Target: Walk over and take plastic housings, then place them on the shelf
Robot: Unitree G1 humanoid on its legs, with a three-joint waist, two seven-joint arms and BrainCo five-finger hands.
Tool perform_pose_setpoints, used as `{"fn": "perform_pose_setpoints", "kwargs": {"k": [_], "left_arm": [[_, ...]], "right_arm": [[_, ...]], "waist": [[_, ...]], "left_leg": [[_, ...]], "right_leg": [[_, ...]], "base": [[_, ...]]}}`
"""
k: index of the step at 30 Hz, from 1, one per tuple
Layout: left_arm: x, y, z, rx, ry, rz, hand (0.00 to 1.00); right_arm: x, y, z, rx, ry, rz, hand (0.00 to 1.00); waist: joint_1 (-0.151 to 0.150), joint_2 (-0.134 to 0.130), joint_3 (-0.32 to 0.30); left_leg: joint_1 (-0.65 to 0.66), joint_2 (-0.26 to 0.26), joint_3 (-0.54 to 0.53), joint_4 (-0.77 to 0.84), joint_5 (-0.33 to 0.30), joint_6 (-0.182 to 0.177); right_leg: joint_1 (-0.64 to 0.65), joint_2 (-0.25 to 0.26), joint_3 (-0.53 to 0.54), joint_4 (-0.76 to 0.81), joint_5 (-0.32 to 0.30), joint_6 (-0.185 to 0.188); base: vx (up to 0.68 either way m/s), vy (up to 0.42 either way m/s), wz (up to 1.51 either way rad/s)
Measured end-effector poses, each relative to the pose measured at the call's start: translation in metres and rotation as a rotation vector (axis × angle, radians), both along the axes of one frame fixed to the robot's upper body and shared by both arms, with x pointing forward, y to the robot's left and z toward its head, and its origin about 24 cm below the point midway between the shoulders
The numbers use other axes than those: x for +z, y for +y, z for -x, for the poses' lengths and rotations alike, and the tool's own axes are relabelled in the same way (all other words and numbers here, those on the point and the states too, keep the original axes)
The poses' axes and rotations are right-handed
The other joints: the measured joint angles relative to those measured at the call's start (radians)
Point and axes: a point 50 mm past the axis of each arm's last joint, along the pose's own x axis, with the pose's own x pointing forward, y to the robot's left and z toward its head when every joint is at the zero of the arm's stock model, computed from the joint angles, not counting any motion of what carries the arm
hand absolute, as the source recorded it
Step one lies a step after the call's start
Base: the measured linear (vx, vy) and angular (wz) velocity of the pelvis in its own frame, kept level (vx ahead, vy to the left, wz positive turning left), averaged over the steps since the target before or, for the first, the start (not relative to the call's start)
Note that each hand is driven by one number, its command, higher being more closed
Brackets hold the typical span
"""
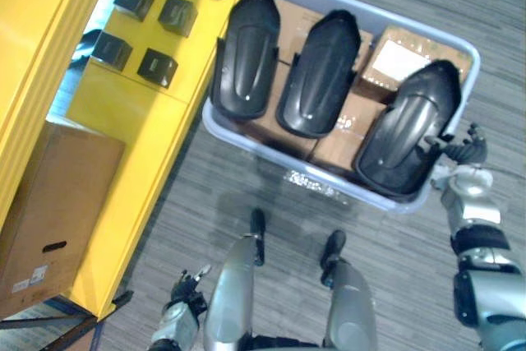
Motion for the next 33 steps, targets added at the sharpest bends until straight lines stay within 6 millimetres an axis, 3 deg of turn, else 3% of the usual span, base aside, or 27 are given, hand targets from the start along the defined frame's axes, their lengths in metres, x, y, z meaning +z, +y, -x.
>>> {"fn": "perform_pose_setpoints", "kwargs": {"k": [1,12,19,24,29,33], "left_arm": [[0.0,0.0,0.0,0.017,-0.003,0.013,0.0],[0.0,-0.003,0.0,0.008,-0.01,0.015,0.0],[-0.001,-0.011,-0.001,-0.015,-0.014,0.03,0.0],[0.001,-0.011,-0.004,-0.011,-0.042,0.032,0.0],[0.014,-0.015,-0.021,0.04,-0.16,0.084,0.0],[0.047,-0.008,-0.055,0.134,-0.348,0.068,0.0]], "right_arm": [[-0.001,0.001,0.0,0.003,0.006,0.0,1.0],[0.005,-0.022,0.003,-0.109,0.099,0.073,1.0],[0.002,-0.032,0.008,-0.216,0.196,0.167,1.0],[0.0,-0.032,0.01,-0.257,0.227,0.245,1.0],[0.005,-0.029,0.009,-0.272,0.208,0.336,1.0],[0.014,-0.019,0.009,-0.268,0.143,0.436,1.0]], "waist": [[0.0,0.0,0.0],[0.002,0.007,-0.004],[0.012,0.039,-0.024],[0.013,0.044,-0.027],[0.015,0.044,-0.027],[0.013,0.043,-0.026]], "left_leg": [[0.0,-0.002,-0.002,0.0,0.0,0.0],[-0.033,-0.012,-0.028,0.021,0.001,0.0],[-0.033,-0.014,-0.043,0.02,0.006,-0.006],[-0.029,-0.011,-0.052,0.019,0.01,-0.009],[-0.003,-0.01,-0.047,0.021,0.01,-0.009],[0.048,-0.01,-0.047,0.016,0.01,-0.01]], "right_leg": [[0.0,-0.001,0.0,0.003,-0.002,0.001],[-0.032,-0.015,-0.023,0.053,-0.027,-0.004],[-0.029,-0.016,-0.03,0.068,-0.036,-0.003],[-0.019,-0.015,-0.046,0.07,-0.041,-0.006],[0.006,-0.015,-0.044,0.071,-0.044,-0.008],[0.047,-0.021,-0.045,0.095,-0.066,-0.009]], "base": [[0.01,0.019,0.05],[0.02,0.006,0.07],[0.0,-0.001,0.05],[0.0,-0.008,0.06],[0.0,0.001,0.01],[0.0,-0.013,0.03]]}}
